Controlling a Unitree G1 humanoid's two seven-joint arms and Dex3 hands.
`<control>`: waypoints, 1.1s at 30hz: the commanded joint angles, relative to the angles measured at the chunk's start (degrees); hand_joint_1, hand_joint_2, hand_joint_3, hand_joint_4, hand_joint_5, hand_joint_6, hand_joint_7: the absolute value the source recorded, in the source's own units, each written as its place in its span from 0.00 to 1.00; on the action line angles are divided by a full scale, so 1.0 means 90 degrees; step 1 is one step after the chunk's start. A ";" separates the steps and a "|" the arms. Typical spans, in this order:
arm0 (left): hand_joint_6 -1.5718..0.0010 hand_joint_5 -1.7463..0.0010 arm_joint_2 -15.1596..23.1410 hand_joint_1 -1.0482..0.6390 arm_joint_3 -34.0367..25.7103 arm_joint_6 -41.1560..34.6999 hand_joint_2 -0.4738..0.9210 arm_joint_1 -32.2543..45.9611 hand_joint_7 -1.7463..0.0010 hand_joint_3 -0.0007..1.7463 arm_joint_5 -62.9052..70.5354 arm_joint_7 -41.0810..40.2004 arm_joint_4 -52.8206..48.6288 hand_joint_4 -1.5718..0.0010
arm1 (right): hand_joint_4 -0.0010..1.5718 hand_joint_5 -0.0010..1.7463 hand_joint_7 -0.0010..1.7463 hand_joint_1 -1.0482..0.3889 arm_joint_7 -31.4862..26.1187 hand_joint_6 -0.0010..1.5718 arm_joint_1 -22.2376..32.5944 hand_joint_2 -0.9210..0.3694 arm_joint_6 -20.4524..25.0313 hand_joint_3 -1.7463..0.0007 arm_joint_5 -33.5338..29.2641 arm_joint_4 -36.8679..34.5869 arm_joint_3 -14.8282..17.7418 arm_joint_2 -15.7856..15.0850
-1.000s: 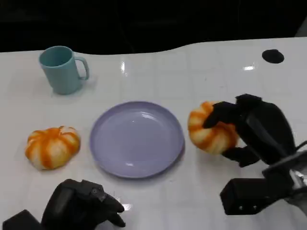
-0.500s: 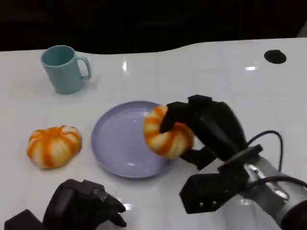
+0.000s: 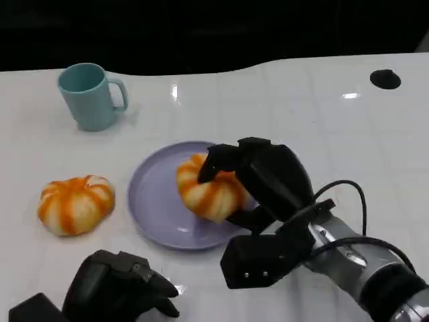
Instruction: Grasp the bread from the table and place it into the plate.
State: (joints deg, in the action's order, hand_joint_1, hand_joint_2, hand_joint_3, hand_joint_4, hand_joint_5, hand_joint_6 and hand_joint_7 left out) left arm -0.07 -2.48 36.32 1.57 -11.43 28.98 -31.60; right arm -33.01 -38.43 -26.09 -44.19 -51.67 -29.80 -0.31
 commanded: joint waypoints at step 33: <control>0.00 0.63 0.0075 0.00 -0.0024 -0.0070 0.98 0.0008 0.87 0.00 -0.0007 -0.0083 0.0010 0.08 | 0.08 0.38 0.04 0.54 0.3051 0.32 0.2337 0.00 -0.0109 0.98 0.1909 0.3716 0.0968 -0.1275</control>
State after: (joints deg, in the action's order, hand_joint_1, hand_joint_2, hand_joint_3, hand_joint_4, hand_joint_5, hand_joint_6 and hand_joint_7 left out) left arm -0.15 -2.42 36.15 1.54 -11.44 28.87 -31.63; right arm -7.30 -19.99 -25.12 -30.74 -20.86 -23.28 -10.05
